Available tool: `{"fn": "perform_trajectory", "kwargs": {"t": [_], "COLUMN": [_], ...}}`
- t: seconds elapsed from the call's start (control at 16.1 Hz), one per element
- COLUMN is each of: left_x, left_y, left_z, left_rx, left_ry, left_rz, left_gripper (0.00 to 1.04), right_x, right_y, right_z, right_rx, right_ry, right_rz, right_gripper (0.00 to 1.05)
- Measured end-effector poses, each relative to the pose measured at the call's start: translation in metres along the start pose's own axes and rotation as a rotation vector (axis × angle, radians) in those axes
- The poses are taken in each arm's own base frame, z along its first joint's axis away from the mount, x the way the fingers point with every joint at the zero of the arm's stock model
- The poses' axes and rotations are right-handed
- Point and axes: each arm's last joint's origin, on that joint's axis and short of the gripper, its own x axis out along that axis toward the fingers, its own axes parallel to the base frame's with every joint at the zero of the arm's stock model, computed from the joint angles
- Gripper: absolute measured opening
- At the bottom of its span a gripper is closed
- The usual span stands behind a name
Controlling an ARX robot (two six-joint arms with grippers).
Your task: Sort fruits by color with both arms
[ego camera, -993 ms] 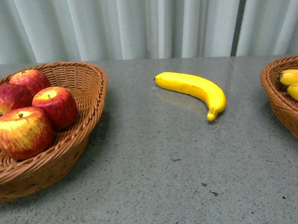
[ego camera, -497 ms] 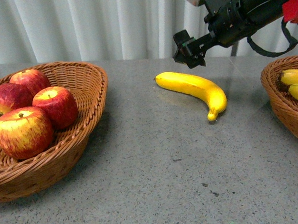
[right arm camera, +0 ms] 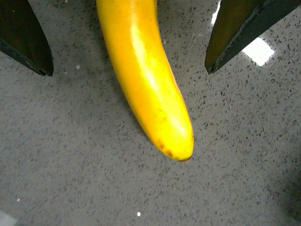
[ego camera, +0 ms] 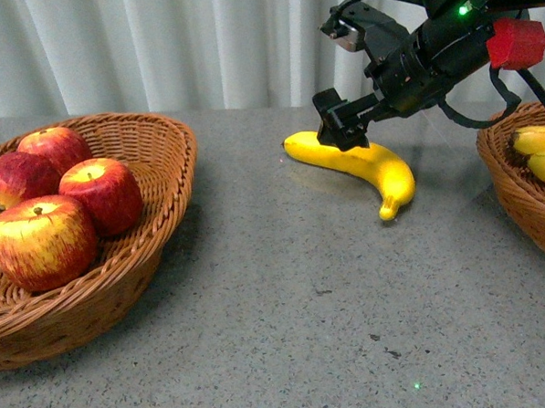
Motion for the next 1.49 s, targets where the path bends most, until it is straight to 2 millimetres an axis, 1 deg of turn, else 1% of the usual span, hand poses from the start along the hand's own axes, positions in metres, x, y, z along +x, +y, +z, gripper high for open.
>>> {"fn": "perform_trajectory", "kwargs": {"t": [0.25,0.43,0.5,0.56,0.62,0.81,0.87,0.93,1.06,1.18,1.24,1.3,1.37,1.43,1.49], "left_x": [0.000,0.000,0.000,0.000,0.000,0.000,0.000,0.000,0.000,0.000,0.000,0.000,0.000,0.000,0.000], "left_y": [0.000,0.000,0.000,0.000,0.000,0.000,0.000,0.000,0.000,0.000,0.000,0.000,0.000,0.000,0.000], "left_z": [0.000,0.000,0.000,0.000,0.000,0.000,0.000,0.000,0.000,0.000,0.000,0.000,0.000,0.000,0.000], "left_rx": [0.000,0.000,0.000,0.000,0.000,0.000,0.000,0.000,0.000,0.000,0.000,0.000,0.000,0.000,0.000], "left_ry": [0.000,0.000,0.000,0.000,0.000,0.000,0.000,0.000,0.000,0.000,0.000,0.000,0.000,0.000,0.000], "left_rz": [0.000,0.000,0.000,0.000,0.000,0.000,0.000,0.000,0.000,0.000,0.000,0.000,0.000,0.000,0.000], "left_gripper": [0.98,0.98,0.98,0.98,0.98,0.98,0.98,0.98,0.98,0.98,0.98,0.98,0.98,0.98,0.98], "right_x": [0.007,0.024,0.024,0.025,0.025,0.025,0.023,0.019,-0.003,-0.058,-0.090,-0.120,-0.147,-0.169,-0.182], "right_y": [0.007,0.015,0.015,0.015,0.015,0.013,0.010,0.006,-0.005,-0.028,-0.040,-0.051,-0.059,-0.066,-0.071], "right_z": [-0.006,-0.022,-0.022,-0.022,-0.022,-0.021,-0.020,-0.019,-0.010,0.005,0.005,-0.001,-0.014,-0.038,-0.059], "right_rx": [0.015,0.002,-0.002,-0.003,-0.003,0.002,0.022,0.047,0.108,0.186,0.205,0.217,0.230,0.243,0.255], "right_ry": [0.067,0.143,0.135,0.132,0.131,0.112,0.099,0.072,-0.029,-0.194,-0.257,-0.296,-0.308,-0.283,-0.254], "right_rz": [0.005,-0.017,-0.029,-0.029,-0.029,-0.048,-0.055,-0.061,-0.062,-0.093,-0.131,-0.169,-0.213,-0.261,-0.280], "right_gripper": [0.98,0.98,0.86,0.79,0.77,0.46,0.39,0.36,0.36,0.36,0.36,0.36,0.36,0.36,0.36]}}
